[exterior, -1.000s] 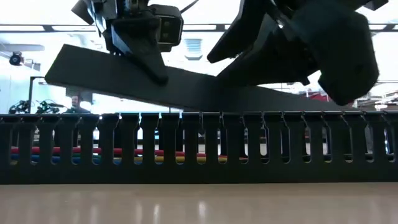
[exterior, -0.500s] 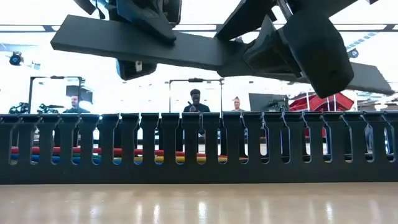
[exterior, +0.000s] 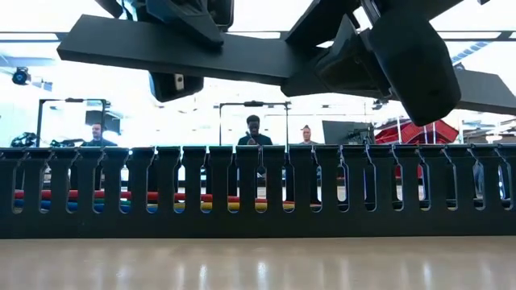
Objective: Ziptie cables
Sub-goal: Close the cable duct using the cable lid
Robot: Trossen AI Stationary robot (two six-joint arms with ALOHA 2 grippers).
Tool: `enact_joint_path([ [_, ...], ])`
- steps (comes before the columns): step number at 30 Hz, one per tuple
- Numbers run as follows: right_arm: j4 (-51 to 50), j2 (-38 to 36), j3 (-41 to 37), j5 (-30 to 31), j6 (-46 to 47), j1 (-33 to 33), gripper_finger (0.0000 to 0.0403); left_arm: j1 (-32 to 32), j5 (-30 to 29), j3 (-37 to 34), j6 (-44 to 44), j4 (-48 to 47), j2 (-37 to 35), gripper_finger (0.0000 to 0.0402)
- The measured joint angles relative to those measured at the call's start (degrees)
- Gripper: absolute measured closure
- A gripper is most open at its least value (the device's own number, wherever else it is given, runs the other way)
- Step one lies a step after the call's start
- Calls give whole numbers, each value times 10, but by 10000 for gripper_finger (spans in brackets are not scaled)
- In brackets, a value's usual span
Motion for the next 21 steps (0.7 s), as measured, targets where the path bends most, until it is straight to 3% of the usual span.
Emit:
enact_joint_path([
  [15,-3,-5,0,-2,0,1,183,-2,4,0,74,-1,0,359],
  [21,-16,-30,0,-68,50,1,183,-2,3,0,153,-4,-13,345],
])
